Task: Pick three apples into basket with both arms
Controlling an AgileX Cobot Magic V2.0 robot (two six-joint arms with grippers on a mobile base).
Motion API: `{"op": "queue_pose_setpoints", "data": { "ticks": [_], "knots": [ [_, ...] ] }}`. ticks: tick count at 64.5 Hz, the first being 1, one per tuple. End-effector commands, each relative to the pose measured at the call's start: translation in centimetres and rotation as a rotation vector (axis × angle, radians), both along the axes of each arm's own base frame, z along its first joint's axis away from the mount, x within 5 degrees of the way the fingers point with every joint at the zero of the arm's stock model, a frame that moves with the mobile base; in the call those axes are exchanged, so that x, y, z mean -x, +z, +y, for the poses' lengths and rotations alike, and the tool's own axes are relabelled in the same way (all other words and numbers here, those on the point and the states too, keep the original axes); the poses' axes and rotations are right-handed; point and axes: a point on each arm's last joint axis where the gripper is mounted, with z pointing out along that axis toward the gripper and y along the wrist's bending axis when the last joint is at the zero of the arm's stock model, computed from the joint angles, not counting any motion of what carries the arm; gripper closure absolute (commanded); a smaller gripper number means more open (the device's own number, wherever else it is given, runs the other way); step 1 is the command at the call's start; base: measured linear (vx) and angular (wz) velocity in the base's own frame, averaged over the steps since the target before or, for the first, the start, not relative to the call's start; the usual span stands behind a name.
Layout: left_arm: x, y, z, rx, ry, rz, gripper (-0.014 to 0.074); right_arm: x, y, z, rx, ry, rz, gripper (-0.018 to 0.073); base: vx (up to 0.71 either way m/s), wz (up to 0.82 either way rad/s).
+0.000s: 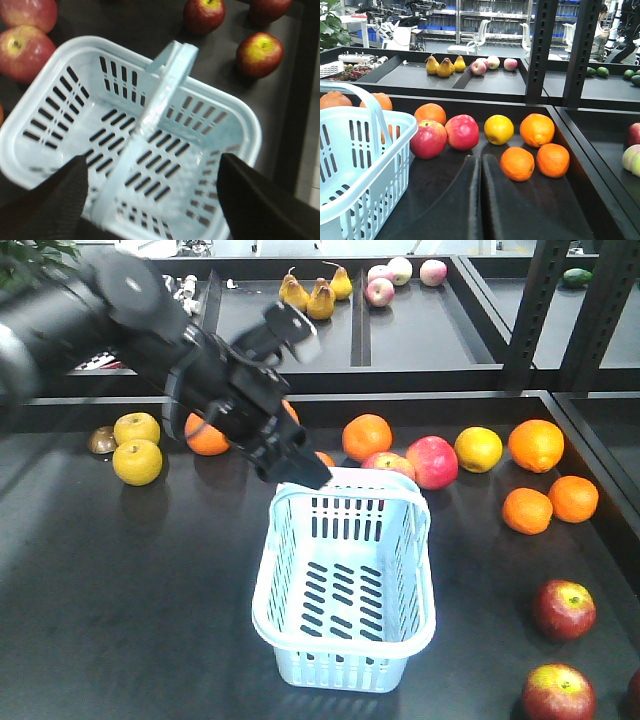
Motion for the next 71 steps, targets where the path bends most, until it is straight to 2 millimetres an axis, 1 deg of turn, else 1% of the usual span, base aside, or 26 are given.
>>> {"op": "queue_pose_setpoints", "data": {
  "ticks": [1, 7, 12, 15, 22, 23, 25, 30, 31, 35, 38, 39, 41, 42, 47, 50, 53, 60, 64, 70, 71],
  "knots": [
    [2.9, 4.8, 1.7, 0.003, 0.071, -0.035, 0.0178, 0.0, 0.3, 0.0, 0.003, 0.000, -0.078, 0.0564, 0.00, 0.00],
    [4.5, 6.9, 3.5, -0.058, 0.165, -0.099, 0.0279, 0.0, 0.3, 0.0, 0.003, 0.000, -0.078, 0.0564, 0.00, 0.00],
    [6.2, 8.4, 4.9, -0.086, 0.209, -0.154, 0.0389, 0.0, 0.3, 0.0, 0.003, 0.000, -0.078, 0.0564, 0.00, 0.00],
    [7.5, 9.4, 5.7, -0.087, 0.223, -0.185, 0.0454, 0.0, 0.3, 0.0, 0.003, 0.000, -0.078, 0.0564, 0.00, 0.00],
    [10.5, 10.3, 7.1, -0.069, 0.229, -0.203, 0.0590, 0.0, 0.3, 0.0, 0.003, 0.000, -0.078, 0.0564, 0.00, 0.00],
    [10.9, 10.3, 7.2, -0.064, 0.229, -0.199, 0.0605, 0.0, 0.3, 0.0, 0.003, 0.000, -0.078, 0.0564, 0.00, 0.00],
    [11.9, 10.2, 7.6, -0.053, 0.225, -0.191, 0.0606, 0.0, 0.3, 0.0, 0.003, 0.000, -0.078, 0.0564, 0.00, 0.00],
    [14.3, 9.5, 8.3, -0.024, 0.214, -0.156, 0.0605, 0.0, 0.3, 0.0, 0.003, 0.000, -0.078, 0.0564, 0.00, 0.00],
    [14.7, 9.0, 8.4, -0.020, 0.211, -0.140, 0.0604, 0.0, 0.3, 0.0, 0.003, 0.000, -0.078, 0.0564, 0.00, 0.00],
    [16.4, 8.2, 9.0, 0.000, 0.208, -0.126, 0.0605, 0.0, 0.3, 0.0, 0.003, 0.000, -0.078, 0.0564, 0.00, 0.00],
    [17.6, 7.3, 9.5, 0.017, 0.220, -0.129, 0.0605, 0.0, 0.3, 0.0, 0.003, 0.000, -0.078, 0.0564, 0.00, 0.00],
    [17.9, 6.7, 9.6, 0.013, 0.224, -0.122, 0.0605, 0.0, 0.3, 0.0, 0.003, 0.000, -0.078, 0.0564, 0.00, 0.00],
    [18.7, 6.3, 10.1, 0.029, 0.234, -0.133, 0.0605, 0.0, 0.3, 0.0, 0.003, 0.000, -0.078, 0.0564, 0.00, 0.00],
    [19.0, 5.7, 10.2, 0.032, 0.241, -0.129, 0.0605, 0.0, 0.3, 0.0, 0.003, 0.000, -0.078, 0.0564, 0.00, 0.00],
    [20.8, 4.4, 11.1, 0.067, 0.272, -0.158, 0.0605, 0.0, 0.3, 0.0, 0.003, 0.000, -0.078, 0.0564, 0.00, 0.00],
    [21.8, 3.0, 11.6, 0.083, 0.292, -0.166, 0.0605, 0.0, 0.3, 0.0, 0.003, 0.000, -0.078, 0.0564, 0.00, 0.00],
    [23.0, 2.2, 12.2, 0.119, 0.311, -0.191, 0.0605, 0.0, 0.3, 0.0, 0.003, 0.000, -0.078, 0.0564, 0.00, 0.00],
    [24.9, 0.0, 13.1, 0.204, 0.386, -0.204, 0.0605, 0.0, 0.3, 0.0, 0.003, 0.000, -0.078, 0.0564, 0.00, 0.00],
    [25.9, -1.6, 13.7, 0.256, 0.438, -0.197, 0.0605, 0.0, 0.3, 0.0, 0.003, 0.000, -0.078, 0.0564, 0.00, 0.00],
    [26.9, -3.9, 14.3, 0.281, 0.474, -0.215, 0.0605, 0.0, 0.3, 0.0, 0.003, 0.000, -0.078, 0.0564, 0.00, 0.00],
    [27.0, -4.6, 14.4, 0.276, 0.479, -0.209, 0.0605, 0.0, 0.3, 0.0, 0.003, 0.000, -0.078, 0.0564, 0.00, 0.00]
  ]
}}
